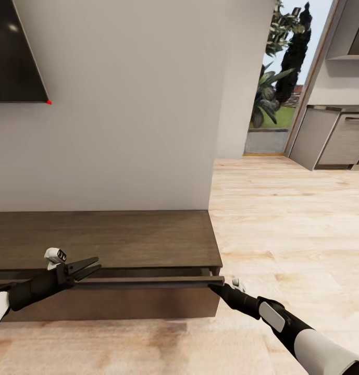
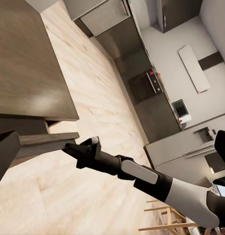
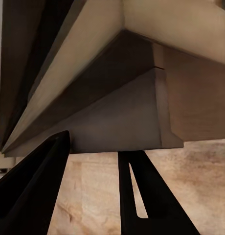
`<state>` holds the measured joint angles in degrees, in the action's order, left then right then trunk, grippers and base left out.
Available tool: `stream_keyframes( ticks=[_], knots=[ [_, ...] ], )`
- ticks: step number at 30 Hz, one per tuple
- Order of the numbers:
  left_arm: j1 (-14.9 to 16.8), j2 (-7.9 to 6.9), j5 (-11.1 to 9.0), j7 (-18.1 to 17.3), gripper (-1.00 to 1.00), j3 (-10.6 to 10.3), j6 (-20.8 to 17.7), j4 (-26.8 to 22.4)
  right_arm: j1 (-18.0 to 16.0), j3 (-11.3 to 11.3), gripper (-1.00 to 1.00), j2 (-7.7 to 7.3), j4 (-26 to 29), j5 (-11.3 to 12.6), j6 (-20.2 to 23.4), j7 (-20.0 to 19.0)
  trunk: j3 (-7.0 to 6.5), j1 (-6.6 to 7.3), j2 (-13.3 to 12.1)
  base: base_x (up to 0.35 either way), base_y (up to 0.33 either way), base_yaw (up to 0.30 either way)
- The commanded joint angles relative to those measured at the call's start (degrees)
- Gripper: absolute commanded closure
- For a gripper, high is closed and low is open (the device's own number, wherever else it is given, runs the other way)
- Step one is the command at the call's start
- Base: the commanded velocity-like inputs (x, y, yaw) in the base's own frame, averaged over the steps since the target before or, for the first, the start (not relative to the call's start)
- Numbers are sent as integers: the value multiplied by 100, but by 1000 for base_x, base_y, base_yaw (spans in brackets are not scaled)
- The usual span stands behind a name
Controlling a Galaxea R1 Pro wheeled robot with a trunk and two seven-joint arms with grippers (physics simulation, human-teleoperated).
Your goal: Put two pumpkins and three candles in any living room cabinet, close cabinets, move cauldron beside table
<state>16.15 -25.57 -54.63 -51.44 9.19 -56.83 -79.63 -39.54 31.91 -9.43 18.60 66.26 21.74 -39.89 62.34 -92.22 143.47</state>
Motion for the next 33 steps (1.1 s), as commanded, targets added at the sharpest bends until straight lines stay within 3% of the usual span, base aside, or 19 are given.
stream_keyframes(
  ticks=[1, 33],
  knots=[
    [2, -1, 5, -19, -100, 3, -21, 0, -10, -27, 100, -4, 187, 185, 85, -202, 4, 3, 3, -8, 0, 0],
    [2, -1, 5, -22, -100, 3, -21, 0, -10, -27, 100, -3, 188, 185, 85, -210, 4, 3, 3, -28, 0, 0]
  ],
)
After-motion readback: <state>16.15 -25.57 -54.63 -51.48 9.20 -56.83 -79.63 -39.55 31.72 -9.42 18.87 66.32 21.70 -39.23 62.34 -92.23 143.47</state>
